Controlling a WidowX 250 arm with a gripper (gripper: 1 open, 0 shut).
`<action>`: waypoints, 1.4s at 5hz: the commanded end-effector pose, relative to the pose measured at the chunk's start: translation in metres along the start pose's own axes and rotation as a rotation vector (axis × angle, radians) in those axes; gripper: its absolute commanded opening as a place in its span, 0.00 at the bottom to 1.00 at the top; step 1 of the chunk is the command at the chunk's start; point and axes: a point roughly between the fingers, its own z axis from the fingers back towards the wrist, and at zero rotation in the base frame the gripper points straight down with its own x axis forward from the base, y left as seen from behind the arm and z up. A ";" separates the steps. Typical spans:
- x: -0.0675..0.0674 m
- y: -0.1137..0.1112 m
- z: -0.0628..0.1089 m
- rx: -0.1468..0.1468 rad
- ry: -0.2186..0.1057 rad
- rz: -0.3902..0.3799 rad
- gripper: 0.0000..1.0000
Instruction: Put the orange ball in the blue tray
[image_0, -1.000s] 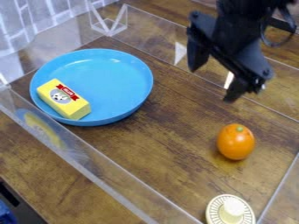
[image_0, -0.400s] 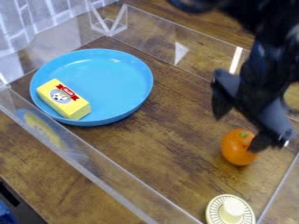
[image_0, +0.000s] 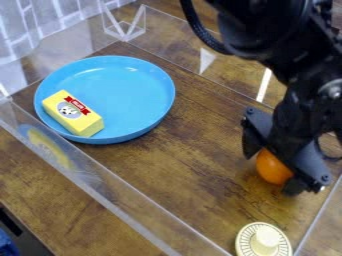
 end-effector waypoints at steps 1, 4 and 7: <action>0.013 -0.005 0.010 -0.004 -0.053 -0.003 0.00; 0.014 0.000 0.004 0.016 -0.033 0.008 0.00; 0.014 0.005 -0.002 0.029 -0.015 0.017 0.00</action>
